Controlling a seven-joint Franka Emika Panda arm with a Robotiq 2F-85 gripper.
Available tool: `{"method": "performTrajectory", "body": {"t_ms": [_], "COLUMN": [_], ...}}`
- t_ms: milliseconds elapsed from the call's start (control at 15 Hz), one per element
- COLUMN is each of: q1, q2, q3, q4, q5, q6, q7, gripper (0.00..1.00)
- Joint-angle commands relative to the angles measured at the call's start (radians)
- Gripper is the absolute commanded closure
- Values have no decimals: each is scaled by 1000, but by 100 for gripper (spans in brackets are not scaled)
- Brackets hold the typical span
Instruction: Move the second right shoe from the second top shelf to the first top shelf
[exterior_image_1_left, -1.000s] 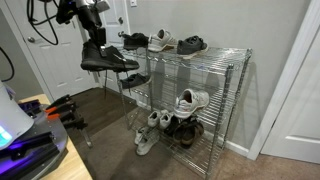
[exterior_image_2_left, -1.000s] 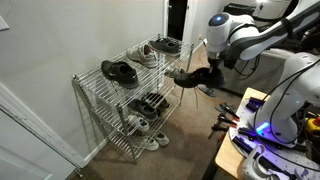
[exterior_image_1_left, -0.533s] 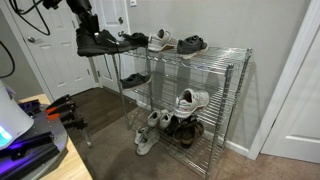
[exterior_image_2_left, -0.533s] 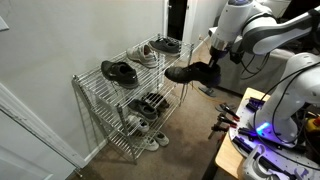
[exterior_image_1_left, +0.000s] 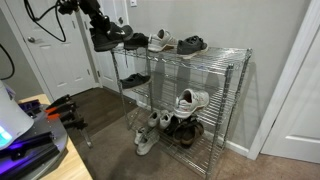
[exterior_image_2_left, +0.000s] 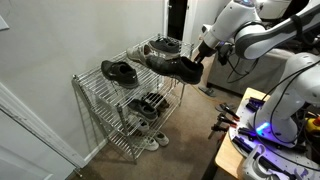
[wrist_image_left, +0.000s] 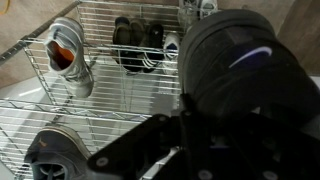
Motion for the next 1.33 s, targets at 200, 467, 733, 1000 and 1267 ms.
{"method": "performTrajectory", "body": {"t_ms": [200,467,733,1000,1267], "q1": [-48,-4,-42,-42,-77], "q2": [241,271,284,286,303], "q3": [102,117,156,155,184], "q4": [70,107,106,110,119], "q5": [335,530,554,559,529], "q6": [224,196,191,191,230], "q7": [-182,-317,-315,-320,-212], "gripper": [95,94,90,90,95]}}
